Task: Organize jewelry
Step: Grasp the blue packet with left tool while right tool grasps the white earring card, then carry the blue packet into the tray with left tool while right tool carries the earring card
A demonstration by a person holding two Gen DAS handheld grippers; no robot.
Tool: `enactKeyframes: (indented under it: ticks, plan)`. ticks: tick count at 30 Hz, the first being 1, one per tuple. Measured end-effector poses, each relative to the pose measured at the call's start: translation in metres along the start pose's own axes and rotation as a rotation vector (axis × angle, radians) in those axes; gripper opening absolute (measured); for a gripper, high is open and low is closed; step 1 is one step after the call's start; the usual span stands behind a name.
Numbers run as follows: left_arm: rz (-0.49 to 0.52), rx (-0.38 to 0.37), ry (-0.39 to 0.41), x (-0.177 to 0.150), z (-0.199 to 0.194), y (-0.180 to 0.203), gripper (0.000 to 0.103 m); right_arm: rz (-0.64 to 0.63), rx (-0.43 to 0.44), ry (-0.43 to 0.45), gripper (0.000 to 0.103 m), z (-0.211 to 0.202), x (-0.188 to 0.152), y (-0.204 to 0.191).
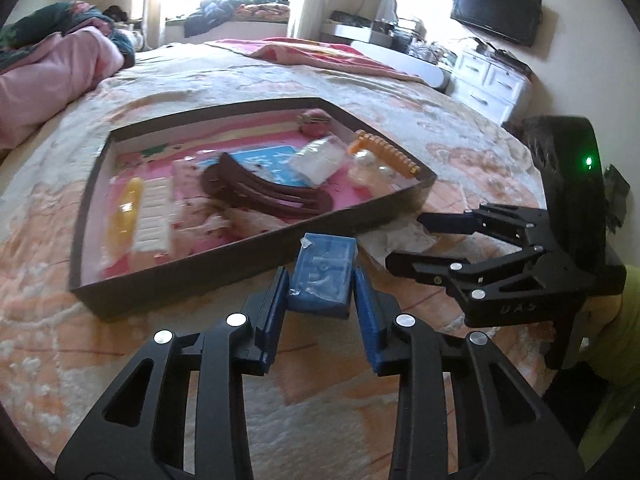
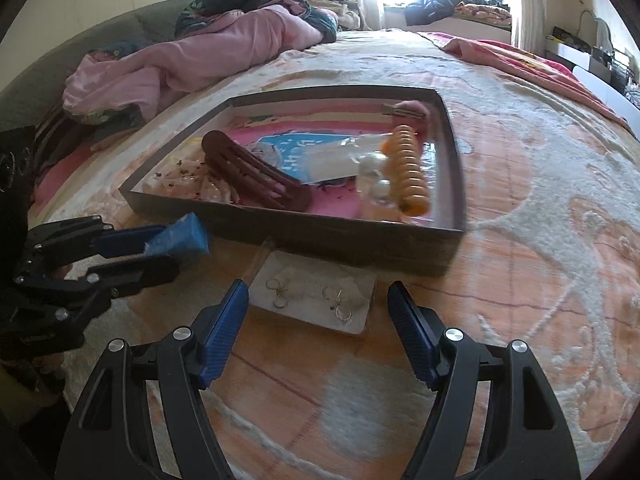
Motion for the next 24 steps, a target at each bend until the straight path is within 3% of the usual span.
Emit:
enactKeyframes:
  ticks: [8, 12, 24]
  plan:
    - [-0.025, 0.019, 0.040, 0.003, -0.019, -0.011, 0.025, -0.013, -0.029, -0.021, 0.073, 0.013, 0.005, -0.020]
    - [-0.038, 0.023, 0.066, 0.008, -0.029, -0.016, 0.025, -0.060, -0.040, -0.010, 0.056, 0.012, 0.004, -0.031]
    - [-0.049, 0.034, 0.125, 0.027, -0.046, -0.026, 0.025, -0.053, 0.049, 0.055, 0.053, -0.014, 0.005, -0.040]
Point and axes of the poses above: each gripper's, at about its wrist camera, not at the fingertips, and z roughly the way its jaws point, y to its right, x to its top, the point moved 3 cm from there along z, roughly the way its jaws point, and after that the axes turned 3 degrees about -y, right-handed, at the moved point
